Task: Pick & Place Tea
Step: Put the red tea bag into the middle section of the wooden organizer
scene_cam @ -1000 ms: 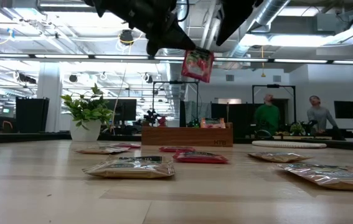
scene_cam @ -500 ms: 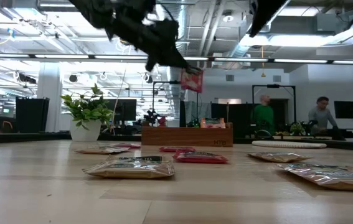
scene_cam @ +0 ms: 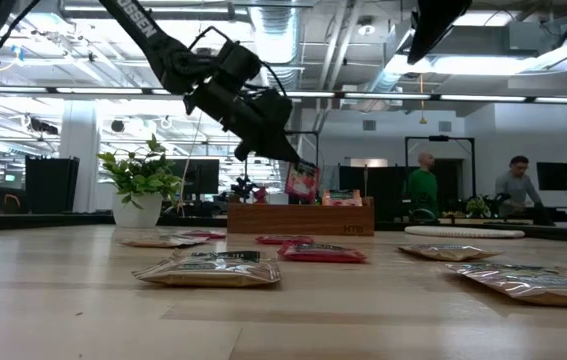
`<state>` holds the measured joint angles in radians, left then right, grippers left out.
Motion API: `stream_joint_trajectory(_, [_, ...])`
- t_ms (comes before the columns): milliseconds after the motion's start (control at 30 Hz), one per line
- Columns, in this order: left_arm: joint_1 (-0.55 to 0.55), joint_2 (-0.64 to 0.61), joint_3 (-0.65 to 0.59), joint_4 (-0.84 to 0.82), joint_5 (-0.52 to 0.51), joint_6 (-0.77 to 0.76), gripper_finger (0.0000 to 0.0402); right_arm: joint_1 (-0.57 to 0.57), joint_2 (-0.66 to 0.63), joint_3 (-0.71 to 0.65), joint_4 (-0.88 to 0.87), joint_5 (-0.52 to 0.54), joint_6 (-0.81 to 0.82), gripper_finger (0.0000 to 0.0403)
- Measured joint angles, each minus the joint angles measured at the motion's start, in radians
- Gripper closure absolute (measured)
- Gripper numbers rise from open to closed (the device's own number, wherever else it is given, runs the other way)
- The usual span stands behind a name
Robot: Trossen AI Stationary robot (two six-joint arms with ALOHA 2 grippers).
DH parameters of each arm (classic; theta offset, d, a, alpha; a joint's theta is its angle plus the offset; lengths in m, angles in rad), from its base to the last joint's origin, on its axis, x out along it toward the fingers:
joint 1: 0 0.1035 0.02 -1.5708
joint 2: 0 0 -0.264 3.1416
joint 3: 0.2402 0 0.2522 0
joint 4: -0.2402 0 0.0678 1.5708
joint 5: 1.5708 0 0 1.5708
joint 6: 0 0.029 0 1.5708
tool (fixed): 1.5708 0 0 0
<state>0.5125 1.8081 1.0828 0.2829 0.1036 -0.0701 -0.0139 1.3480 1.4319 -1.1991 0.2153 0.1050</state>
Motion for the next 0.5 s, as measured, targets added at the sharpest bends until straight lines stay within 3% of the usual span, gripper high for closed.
stream_joint_trajectory(133, [0.012,0.034,-0.001,0.012,0.044,-0.001,0.0401,0.0,0.0,0.0,0.013,0.0,0.0,0.0331])
stream_joint_trajectory(500, [0.04,0.075,0.0,0.053,0.05,0.006,0.0401,-0.001,0.0,0.0,0.012,0.0,0.002,0.0331])
